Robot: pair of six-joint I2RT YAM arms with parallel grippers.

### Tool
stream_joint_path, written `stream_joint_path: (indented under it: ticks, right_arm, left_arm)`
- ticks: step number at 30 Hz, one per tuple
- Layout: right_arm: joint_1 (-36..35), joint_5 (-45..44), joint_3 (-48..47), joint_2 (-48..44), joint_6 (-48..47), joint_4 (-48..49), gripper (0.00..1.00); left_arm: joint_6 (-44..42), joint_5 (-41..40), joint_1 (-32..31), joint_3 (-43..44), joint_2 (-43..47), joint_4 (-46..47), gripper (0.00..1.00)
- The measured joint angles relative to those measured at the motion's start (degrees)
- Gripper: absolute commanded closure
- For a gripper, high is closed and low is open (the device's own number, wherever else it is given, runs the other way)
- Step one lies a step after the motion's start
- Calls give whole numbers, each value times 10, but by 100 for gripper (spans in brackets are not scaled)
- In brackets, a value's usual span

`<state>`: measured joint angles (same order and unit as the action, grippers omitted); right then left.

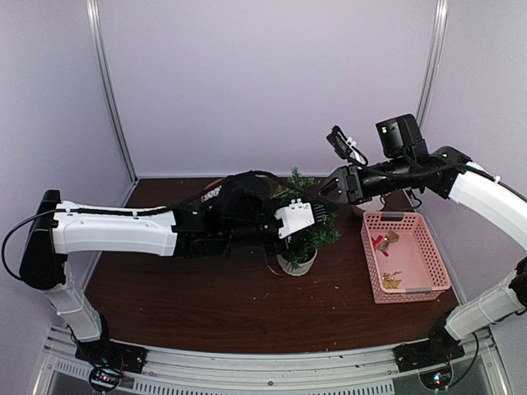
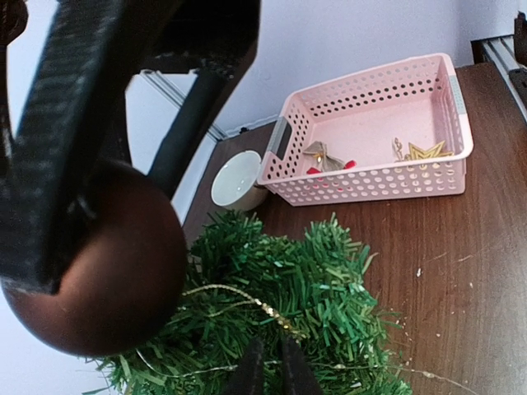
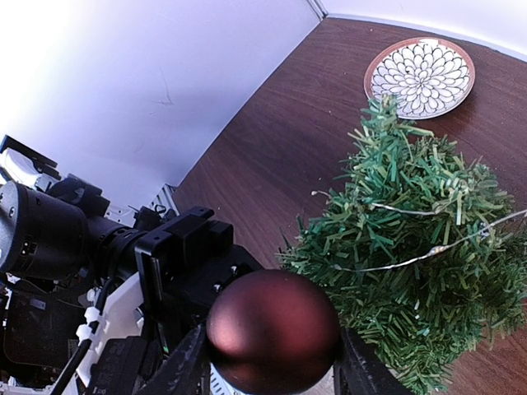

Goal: Decorate the small christmas tree

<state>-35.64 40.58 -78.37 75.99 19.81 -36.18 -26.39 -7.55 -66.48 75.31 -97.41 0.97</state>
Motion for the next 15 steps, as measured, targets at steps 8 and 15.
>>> stream_joint_path:
  ticks: [8,15]
  right_arm:
    - [0,7,0,0,0,0,72]
    - [0,12,0,0,0,8,72]
  left_arm:
    - [9,-2,0,0,0,7,100]
    - [14,-2,0,-31,24,7,100]
